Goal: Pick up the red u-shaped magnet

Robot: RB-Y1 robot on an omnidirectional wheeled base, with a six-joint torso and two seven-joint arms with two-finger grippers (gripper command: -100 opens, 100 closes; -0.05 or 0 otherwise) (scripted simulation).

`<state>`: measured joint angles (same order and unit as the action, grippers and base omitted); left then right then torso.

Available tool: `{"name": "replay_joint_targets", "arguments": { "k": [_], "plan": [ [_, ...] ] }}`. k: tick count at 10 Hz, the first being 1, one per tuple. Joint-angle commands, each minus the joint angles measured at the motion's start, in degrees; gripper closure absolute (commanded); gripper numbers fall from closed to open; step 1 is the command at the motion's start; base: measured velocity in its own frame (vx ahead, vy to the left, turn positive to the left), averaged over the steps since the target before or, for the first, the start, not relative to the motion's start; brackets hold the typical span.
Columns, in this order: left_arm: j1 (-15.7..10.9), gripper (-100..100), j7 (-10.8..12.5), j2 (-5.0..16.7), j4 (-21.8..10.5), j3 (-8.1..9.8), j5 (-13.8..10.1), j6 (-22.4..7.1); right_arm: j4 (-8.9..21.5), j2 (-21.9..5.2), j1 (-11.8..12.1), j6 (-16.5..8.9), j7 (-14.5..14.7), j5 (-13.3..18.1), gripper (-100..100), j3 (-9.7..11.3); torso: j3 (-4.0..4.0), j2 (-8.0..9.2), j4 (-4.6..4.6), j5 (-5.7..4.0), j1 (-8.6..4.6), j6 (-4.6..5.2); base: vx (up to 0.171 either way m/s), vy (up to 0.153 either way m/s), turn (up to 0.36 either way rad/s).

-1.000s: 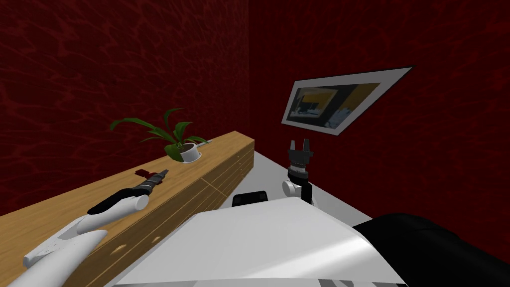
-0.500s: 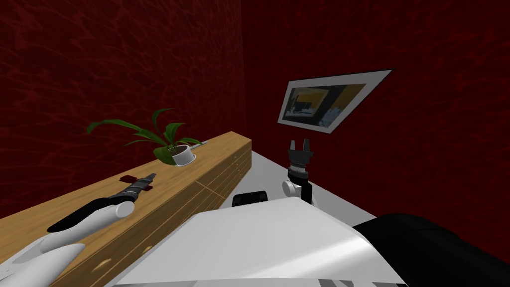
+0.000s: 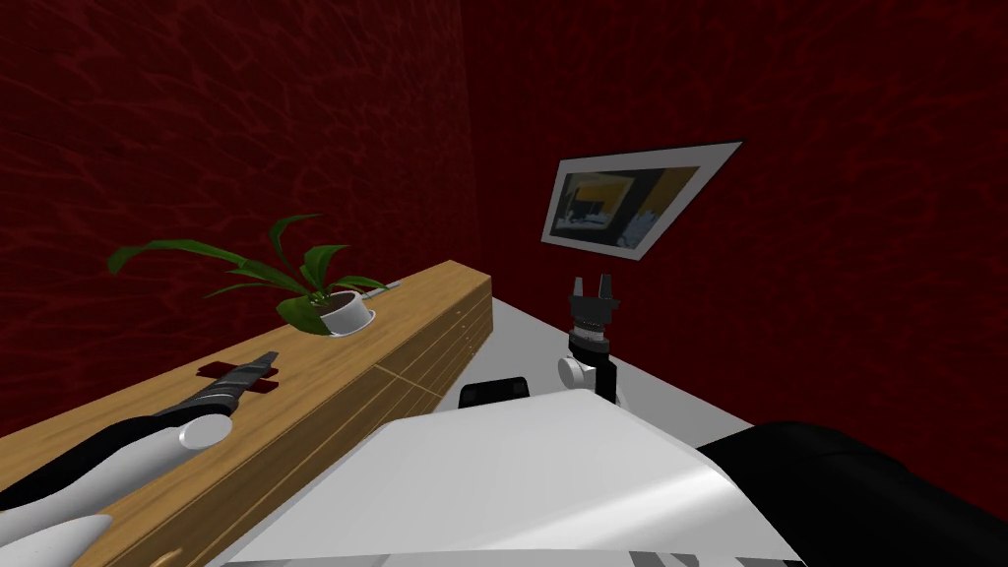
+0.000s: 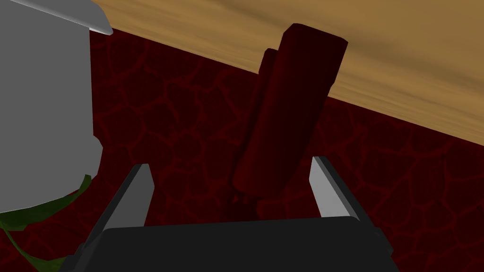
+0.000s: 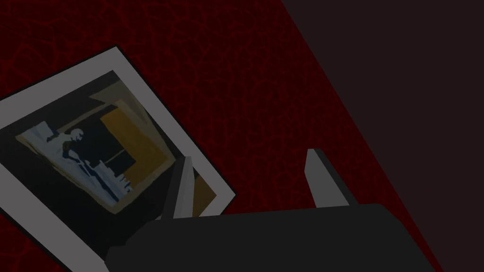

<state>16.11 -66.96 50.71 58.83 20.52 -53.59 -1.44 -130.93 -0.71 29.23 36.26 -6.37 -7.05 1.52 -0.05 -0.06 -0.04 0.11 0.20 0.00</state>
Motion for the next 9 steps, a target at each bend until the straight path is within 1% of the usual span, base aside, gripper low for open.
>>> {"name": "replay_joint_targets", "arguments": {
  "k": [1, 5, 6, 7, 8, 9],
  "plan": [
    [0.00, 100, 0.00, 0.00, 0.00, 0.00, 0.00, 0.00, 0.00, 0.00, 0.00, 0.00, 0.00, 0.00, 0, 0.00, 0.00, 0.00, 0.00, 0.00, 0.00, 0.00, 0.000, 0.000, 0.000],
    [0.02, 100, -0.05, 0.04, -0.02, -0.02, 0.05, 0.02, 0.00, 0.00, 0.00, 0.00, 0.00, 0.00, 0, 0.00, 0.02, 0.02, 0.02, 0.04, 0.04, 0.00, 0.000, 0.000, -0.003],
    [0.03, 0, -0.05, 0.04, -0.02, -0.02, 0.05, 0.01, 0.00, 0.00, 0.00, 0.00, 0.00, 0.00, 0, 0.00, 0.03, 0.02, 0.03, 0.04, 0.04, 0.00, 0.000, 0.000, 0.000],
    [-2.49, 100, 2.82, -1.33, 2.66, -2.76, 2.92, -2.85, 0.00, 0.00, 0.00, 0.00, 0.00, 0.00, 0, 0.00, 0.03, 0.03, 0.03, 0.04, 0.04, 0.00, -0.004, 0.047, 0.297],
    [-2.49, 100, 3.79, -1.33, 2.66, -2.76, 4.94, -2.85, 0.00, 0.00, 0.01, 0.00, 0.00, 0.00, 0, -0.01, 0.04, 0.04, 0.03, 0.10, 0.15, -0.06, 0.006, 0.056, 0.206],
    [-2.49, 100, 5.13, -1.33, 2.66, -2.76, 6.85, -2.85, 0.00, 0.00, 0.00, 0.00, 0.00, 0.00, 0, 0.00, 0.03, 0.05, 0.01, 0.17, 0.26, -0.07, -0.002, 0.031, 0.021]
  ]
}}
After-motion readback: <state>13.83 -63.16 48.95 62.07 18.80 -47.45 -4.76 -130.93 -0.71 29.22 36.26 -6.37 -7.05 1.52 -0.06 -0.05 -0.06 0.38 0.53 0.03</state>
